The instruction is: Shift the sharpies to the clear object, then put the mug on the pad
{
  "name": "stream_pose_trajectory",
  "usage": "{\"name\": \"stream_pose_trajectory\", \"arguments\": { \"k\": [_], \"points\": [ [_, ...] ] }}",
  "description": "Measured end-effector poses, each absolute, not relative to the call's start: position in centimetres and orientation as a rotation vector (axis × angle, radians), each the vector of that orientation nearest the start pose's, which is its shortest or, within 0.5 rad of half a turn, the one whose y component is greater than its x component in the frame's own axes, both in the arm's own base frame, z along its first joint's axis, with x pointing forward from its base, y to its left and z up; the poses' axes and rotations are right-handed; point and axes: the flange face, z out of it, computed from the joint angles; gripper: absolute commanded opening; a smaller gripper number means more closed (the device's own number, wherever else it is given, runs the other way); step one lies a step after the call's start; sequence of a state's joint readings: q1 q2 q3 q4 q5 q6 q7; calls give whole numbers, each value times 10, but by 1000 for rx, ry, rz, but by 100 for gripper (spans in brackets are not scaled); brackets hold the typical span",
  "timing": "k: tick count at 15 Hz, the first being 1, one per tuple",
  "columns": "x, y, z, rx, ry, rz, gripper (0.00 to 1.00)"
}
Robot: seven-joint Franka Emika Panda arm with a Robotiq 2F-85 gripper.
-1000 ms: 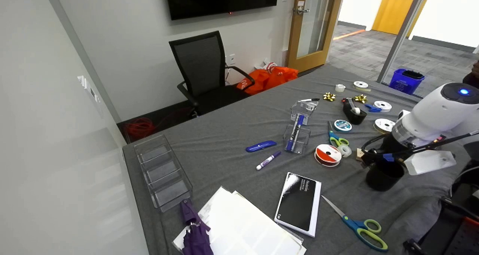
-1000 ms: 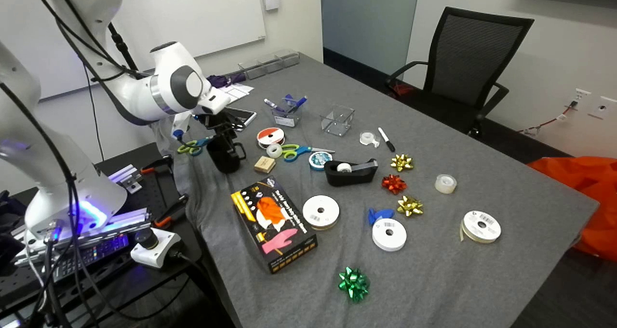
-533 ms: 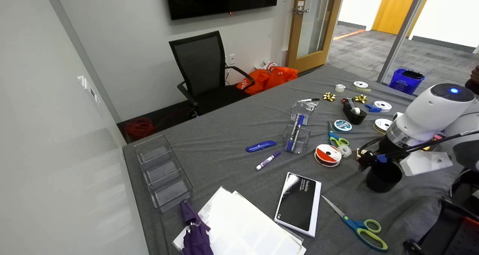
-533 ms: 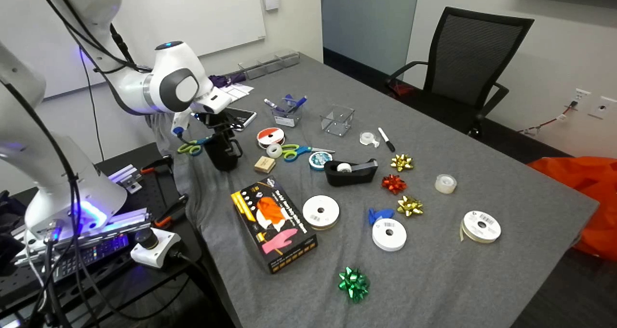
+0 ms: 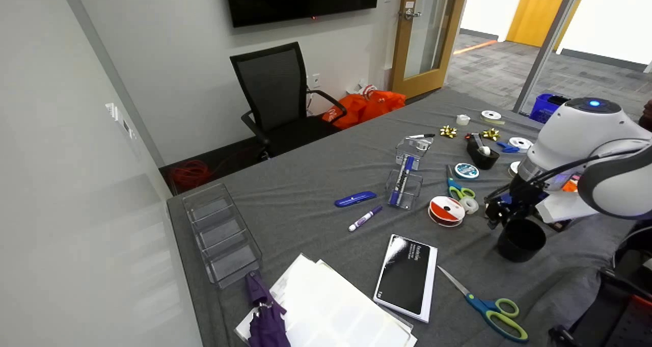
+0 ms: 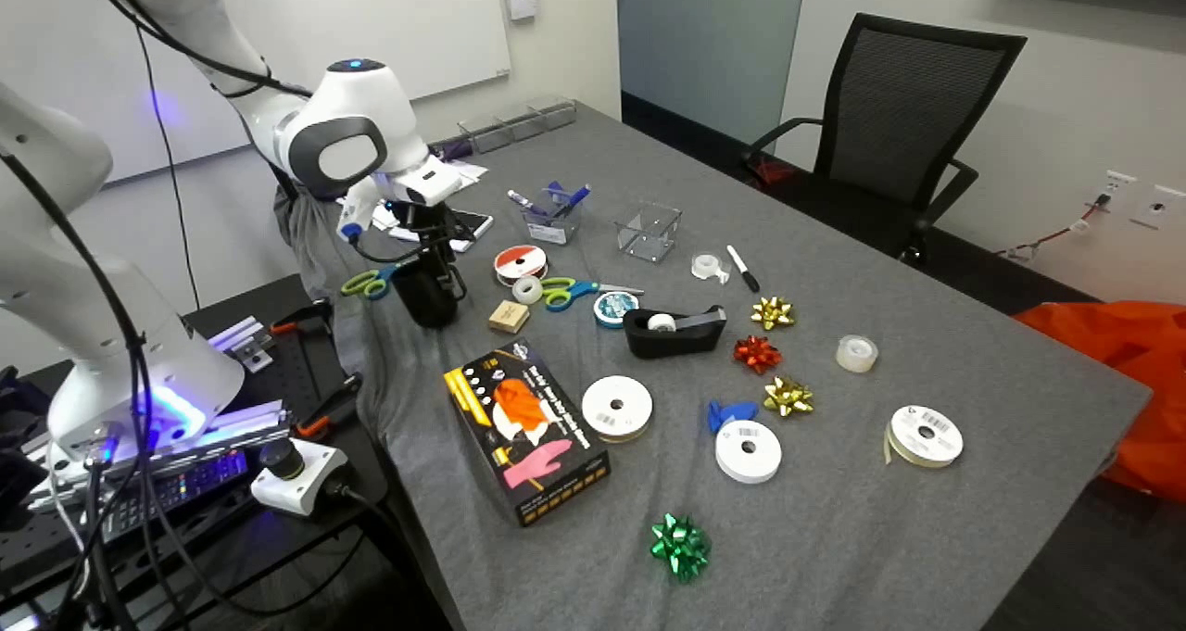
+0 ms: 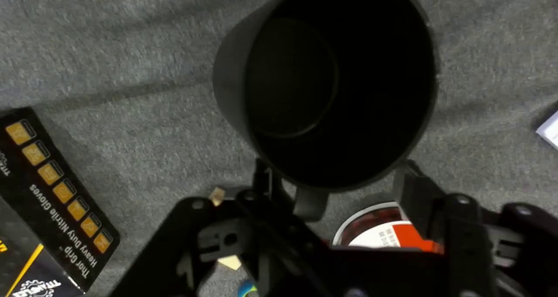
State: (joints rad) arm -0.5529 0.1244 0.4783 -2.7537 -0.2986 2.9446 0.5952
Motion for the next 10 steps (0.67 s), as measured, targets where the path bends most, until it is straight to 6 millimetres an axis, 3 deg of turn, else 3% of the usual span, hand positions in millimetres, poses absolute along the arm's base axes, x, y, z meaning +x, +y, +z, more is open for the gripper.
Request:
{"name": "stream_pose_trajectory", "arguments": {
  "k": [5, 7, 9, 10],
  "points": [
    [419, -27, 241, -3076, 636, -49, 9],
    [422, -35, 266, -3093, 653, -29, 0],
    [421, -43, 287, -3110, 659, -18, 0],
    [420, -46, 294, -3119, 657, -14, 26]
  ]
}}
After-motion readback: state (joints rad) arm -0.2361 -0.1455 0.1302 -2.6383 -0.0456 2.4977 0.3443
